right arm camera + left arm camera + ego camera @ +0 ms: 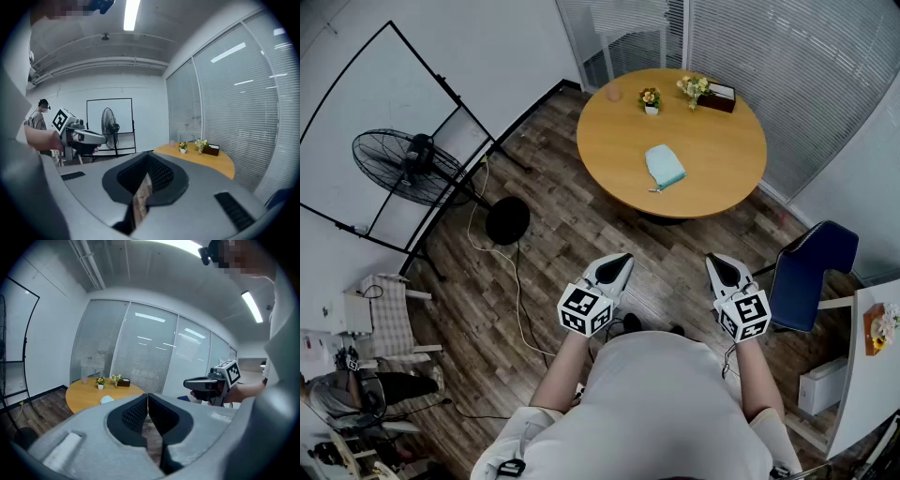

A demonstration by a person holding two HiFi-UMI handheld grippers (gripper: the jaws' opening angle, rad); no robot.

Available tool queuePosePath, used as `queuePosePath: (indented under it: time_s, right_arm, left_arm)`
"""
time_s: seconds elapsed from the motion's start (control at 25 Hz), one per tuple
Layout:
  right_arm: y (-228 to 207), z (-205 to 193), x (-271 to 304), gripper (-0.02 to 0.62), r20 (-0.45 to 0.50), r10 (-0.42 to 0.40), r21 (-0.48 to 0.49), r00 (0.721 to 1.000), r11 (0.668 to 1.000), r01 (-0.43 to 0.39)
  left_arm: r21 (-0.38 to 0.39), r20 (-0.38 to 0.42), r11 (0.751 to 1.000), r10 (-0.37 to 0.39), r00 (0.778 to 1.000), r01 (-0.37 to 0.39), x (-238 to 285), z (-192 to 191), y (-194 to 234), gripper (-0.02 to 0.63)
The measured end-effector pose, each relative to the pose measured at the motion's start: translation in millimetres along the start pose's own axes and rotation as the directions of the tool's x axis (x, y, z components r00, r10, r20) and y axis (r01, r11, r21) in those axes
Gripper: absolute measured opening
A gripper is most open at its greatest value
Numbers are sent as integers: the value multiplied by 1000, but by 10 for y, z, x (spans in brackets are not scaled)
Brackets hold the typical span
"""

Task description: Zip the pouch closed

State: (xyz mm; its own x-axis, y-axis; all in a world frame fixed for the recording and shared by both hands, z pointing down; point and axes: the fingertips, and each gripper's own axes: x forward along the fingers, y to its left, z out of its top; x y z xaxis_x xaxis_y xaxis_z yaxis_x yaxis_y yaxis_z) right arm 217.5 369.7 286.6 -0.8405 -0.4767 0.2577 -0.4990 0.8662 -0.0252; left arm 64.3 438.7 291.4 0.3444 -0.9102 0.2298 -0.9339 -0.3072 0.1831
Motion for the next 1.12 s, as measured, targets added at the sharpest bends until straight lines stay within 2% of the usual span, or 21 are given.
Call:
queuePosePath:
  time_s: [0.4,0.72,1.12]
  right_arm:
    - [90,61,153,3,2,-1,-3,1000,1000,1]
    - [165,23,276,5,-2,-24,33,1000,999,24]
    - [287,-39,416,34,-13,-58,45,998,997,59]
  left_arm:
    - [6,-4,1000,-14,1000,14,-21,41,132,21]
    - [7,-27,999,-35,999,35,-26,7,305,21]
    - [-21,-18,995,-93,995,93,-17,-12,498,23]
